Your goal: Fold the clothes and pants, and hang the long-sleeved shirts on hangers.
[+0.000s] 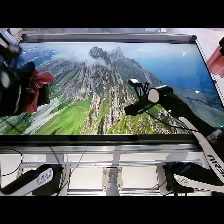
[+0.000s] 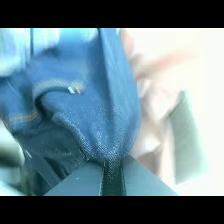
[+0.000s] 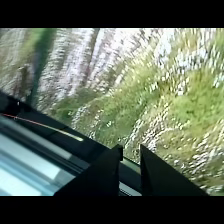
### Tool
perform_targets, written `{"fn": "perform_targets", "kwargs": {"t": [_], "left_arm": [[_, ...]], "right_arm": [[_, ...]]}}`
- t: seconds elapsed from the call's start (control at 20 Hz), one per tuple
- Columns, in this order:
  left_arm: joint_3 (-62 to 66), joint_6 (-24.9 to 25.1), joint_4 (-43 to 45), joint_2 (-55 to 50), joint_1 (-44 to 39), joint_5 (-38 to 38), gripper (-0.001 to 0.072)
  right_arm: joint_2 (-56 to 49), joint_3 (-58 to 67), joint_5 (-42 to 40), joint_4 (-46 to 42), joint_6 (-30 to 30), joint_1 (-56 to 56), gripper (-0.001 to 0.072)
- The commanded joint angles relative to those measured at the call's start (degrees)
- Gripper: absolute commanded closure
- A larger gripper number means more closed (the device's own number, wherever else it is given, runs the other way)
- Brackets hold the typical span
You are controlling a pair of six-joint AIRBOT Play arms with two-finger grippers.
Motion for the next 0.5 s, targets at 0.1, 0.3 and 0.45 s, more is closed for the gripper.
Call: {"fn": "perform_targets", "kwargs": {"t": [0.1,0.3,0.45], "left_arm": [[26.86,8.11,-22.51,6.71,-14.73,-20.83,0.0645],[32.57,7.50,-22.64,6.05,-24.26,-33.75,0.0643],[32.52,4.20,-22.64,2.82,-27.74,-45.24,0.0642]], "right_arm": [[10.10,5.90,3.48,-2.93,-7.63,0.04,0.0568],[19.04,5.79,7.72,-3.02,-9.33,0.04,0.0567],[23.74,4.92,9.73,-0.52,-13.29,0.07,0.0566]]}}
